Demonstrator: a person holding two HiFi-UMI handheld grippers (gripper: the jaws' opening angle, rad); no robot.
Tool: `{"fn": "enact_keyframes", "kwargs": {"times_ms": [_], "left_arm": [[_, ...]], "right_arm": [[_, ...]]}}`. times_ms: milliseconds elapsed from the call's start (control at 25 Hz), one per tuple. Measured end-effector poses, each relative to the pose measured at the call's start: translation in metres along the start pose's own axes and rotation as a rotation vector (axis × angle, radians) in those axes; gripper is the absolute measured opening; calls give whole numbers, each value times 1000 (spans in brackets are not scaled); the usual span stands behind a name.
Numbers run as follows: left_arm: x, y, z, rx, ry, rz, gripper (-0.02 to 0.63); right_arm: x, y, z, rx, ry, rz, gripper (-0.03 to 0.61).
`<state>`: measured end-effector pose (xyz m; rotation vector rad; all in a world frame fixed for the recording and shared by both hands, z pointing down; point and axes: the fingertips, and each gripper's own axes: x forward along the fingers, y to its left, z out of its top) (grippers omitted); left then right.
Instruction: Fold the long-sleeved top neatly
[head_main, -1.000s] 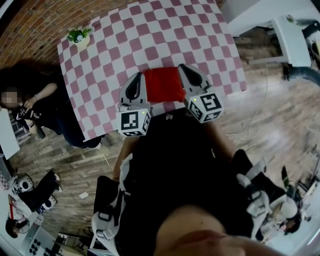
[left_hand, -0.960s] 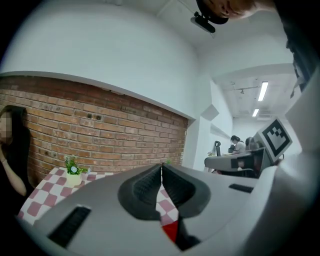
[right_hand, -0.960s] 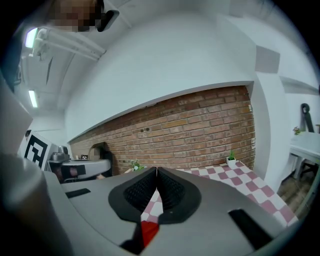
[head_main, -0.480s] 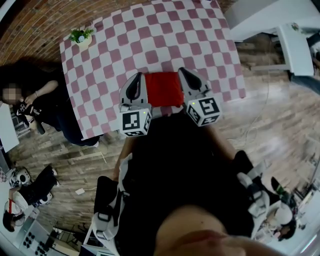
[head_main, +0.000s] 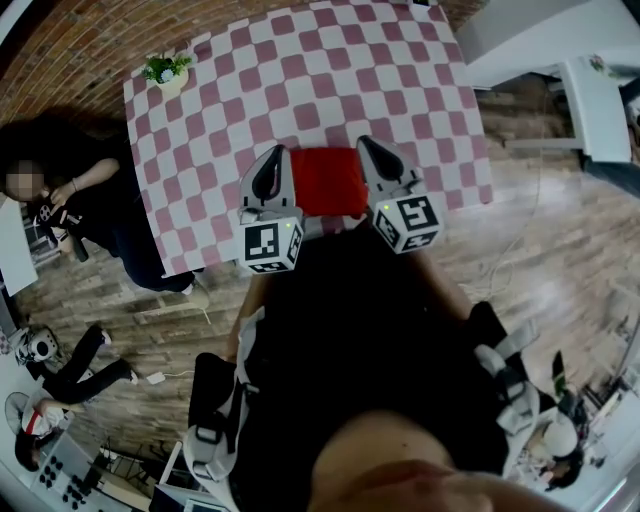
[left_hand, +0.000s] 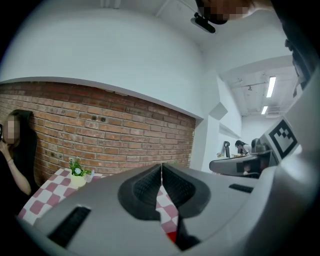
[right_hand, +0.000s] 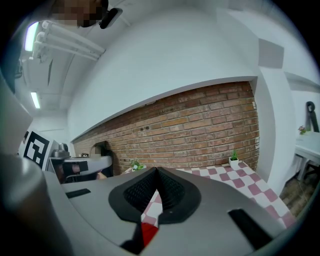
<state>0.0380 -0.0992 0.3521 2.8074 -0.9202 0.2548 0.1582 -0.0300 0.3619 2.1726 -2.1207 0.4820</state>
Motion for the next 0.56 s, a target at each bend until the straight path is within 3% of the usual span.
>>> {"fn": "enact_keyframes", "kwargs": {"times_ms": [560], "left_arm": [[3,4,1,-14,-8,9,11]], "right_arm": [[6,2,1,-12,7,8,9]]}}
